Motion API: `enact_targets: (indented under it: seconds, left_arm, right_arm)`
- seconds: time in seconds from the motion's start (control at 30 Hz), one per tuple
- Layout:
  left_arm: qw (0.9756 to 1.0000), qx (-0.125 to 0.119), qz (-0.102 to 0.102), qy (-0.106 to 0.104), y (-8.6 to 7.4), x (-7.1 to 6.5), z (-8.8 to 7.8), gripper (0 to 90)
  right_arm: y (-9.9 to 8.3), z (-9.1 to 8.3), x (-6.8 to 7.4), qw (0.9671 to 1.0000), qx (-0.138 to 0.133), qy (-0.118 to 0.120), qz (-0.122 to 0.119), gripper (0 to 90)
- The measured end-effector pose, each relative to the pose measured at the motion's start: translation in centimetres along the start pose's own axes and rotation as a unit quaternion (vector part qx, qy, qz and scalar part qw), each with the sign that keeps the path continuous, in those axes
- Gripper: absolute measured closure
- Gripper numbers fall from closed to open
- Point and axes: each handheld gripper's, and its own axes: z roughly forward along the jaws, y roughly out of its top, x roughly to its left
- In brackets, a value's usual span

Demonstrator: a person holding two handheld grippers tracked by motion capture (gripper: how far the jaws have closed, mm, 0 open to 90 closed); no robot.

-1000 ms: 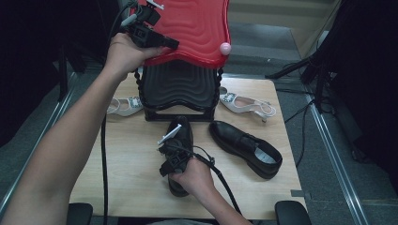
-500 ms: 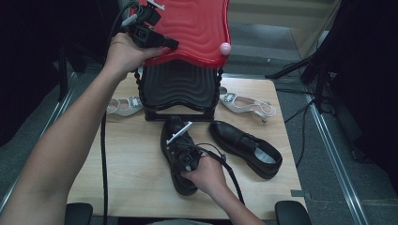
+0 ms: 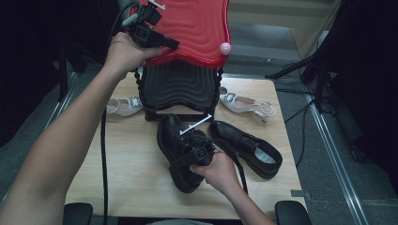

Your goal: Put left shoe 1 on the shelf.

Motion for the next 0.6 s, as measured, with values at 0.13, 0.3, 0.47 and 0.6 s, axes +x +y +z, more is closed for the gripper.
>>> enact_targets:
  seconds: [0.13,0.3,0.47,0.6]
  left_arm:
    - [1.0000,0.002,-0.001,0.003,0.0,0.0,0.0,90.0]
    - [1.0000,0.003,0.000,0.002,0.0,0.1,-0.1,90.0]
    - [1.0000,0.004,0.001,0.003,0.0,0.0,-0.1,90.0]
    - [1.0000,0.003,0.003,0.002,0.0,0.0,-0.1,90.0]
  right_arm:
    - [0.3,-1.4,1.1,0.9998,-0.009,-0.003,-0.018,86.7]
    - [0.3,-3.0,1.9,0.9994,-0.018,0.004,-0.028,86.6]
    - [0.8,-5.1,2.3,0.9979,-0.051,-0.002,-0.039,86.5]
    - [1.8,-5.8,2.3,0.9963,-0.067,-0.022,-0.049,86.5]
